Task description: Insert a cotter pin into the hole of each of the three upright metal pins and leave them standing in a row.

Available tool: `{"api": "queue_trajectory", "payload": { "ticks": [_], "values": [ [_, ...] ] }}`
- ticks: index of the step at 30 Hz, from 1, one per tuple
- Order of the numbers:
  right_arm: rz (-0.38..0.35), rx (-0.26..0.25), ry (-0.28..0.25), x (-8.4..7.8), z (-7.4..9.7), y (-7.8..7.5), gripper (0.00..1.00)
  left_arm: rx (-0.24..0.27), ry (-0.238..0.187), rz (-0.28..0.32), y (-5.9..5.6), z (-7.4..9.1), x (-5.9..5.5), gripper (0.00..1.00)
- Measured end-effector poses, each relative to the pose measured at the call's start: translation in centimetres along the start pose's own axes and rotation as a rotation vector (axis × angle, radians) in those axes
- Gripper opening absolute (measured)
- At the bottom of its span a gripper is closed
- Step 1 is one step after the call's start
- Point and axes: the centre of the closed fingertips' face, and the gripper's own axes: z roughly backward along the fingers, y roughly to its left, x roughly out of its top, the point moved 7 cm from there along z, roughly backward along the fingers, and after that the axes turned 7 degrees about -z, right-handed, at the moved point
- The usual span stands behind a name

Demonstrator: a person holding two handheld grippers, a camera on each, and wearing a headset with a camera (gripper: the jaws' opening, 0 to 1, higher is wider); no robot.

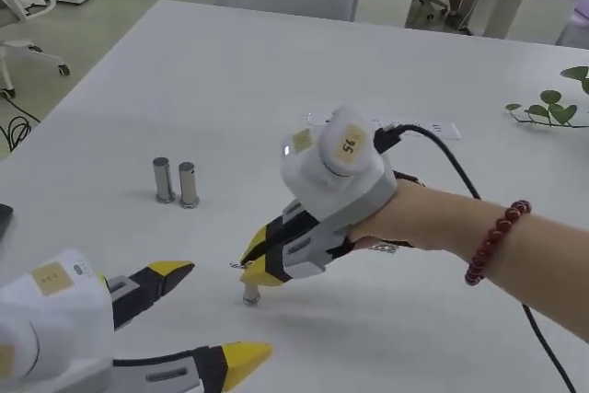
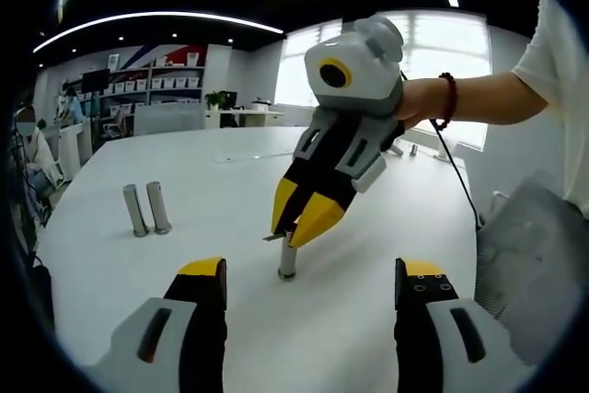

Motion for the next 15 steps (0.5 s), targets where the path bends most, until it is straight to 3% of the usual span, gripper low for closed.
{"api": "queue_trajectory", "payload": {
  "ticks": [15],
  "values": [
    [0.058, 0.074, 0.011, -0.35, -0.06, -0.73, 0.1, -0.011, 0.007, 0.004, -0.01, -0.13, -0.1, 0.74]
  ]
}}
